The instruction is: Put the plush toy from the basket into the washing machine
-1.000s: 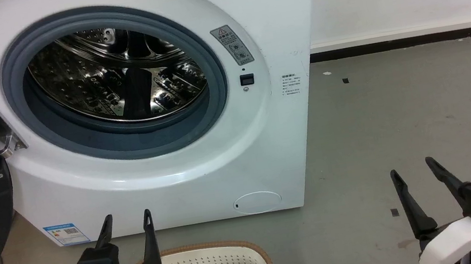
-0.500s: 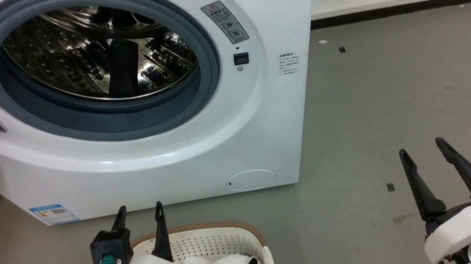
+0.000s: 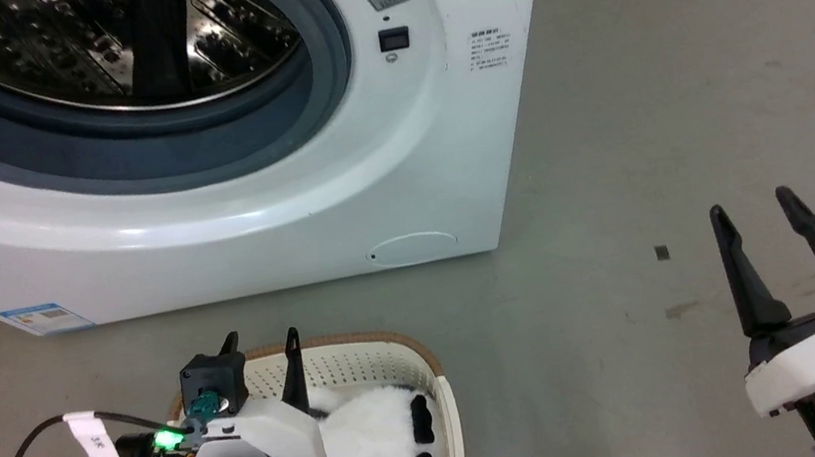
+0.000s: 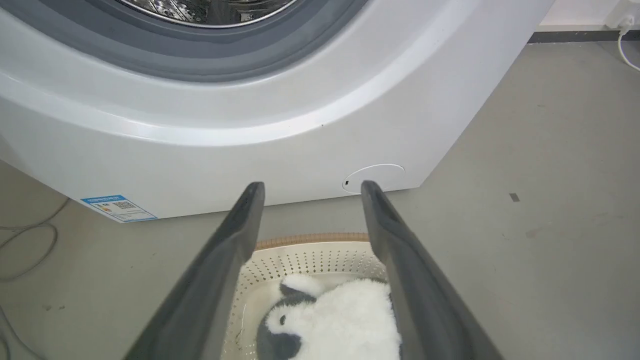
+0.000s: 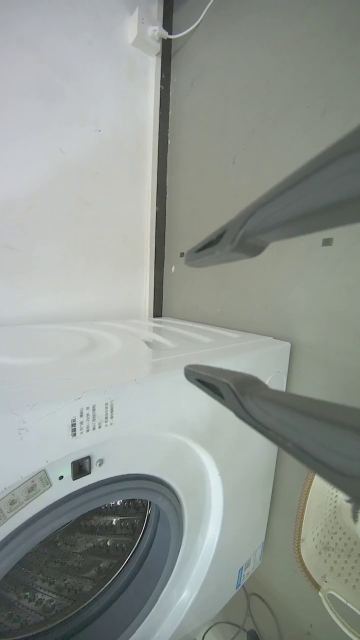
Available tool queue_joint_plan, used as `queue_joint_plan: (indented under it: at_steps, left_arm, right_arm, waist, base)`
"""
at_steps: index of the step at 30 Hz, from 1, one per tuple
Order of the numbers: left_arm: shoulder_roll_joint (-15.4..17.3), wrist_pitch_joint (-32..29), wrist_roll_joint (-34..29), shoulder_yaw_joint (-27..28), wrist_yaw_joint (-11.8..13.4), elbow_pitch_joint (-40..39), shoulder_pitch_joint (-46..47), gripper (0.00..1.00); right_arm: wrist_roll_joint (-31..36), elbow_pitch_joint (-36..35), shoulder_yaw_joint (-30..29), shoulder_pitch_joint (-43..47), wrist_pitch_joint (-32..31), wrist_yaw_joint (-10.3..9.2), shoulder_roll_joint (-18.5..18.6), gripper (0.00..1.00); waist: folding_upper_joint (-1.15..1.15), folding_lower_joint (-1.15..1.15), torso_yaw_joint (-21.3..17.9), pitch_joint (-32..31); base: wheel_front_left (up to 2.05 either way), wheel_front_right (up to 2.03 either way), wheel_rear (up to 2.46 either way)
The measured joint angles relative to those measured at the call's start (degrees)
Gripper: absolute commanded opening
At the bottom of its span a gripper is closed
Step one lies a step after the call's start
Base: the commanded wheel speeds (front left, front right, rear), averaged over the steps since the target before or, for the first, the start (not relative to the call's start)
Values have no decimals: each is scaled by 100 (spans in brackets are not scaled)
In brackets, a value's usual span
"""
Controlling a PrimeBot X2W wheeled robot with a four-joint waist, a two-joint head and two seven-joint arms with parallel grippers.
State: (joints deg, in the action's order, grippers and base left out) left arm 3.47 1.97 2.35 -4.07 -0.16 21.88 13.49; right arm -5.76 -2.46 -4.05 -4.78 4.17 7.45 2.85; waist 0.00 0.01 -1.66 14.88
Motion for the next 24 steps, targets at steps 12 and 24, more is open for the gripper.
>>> queue_joint_plan:
  at_steps: [12, 24]
  left_arm:
    - [48, -315, 36, -272, 49, 714, 564, 100]
    - [46, -909, 250, -407, -136, 1411, 1063, 100]
  right_arm:
    - [-232, -177, -169, -312, 152, 0, 0, 100]
    - [-342, -376, -320, -543, 286, 0, 0, 100]
  waist:
    - [0, 0, -32, 790]
    - [0, 1, -48, 1509]
  base:
    - [0, 0, 0]
    - [0, 0, 0]
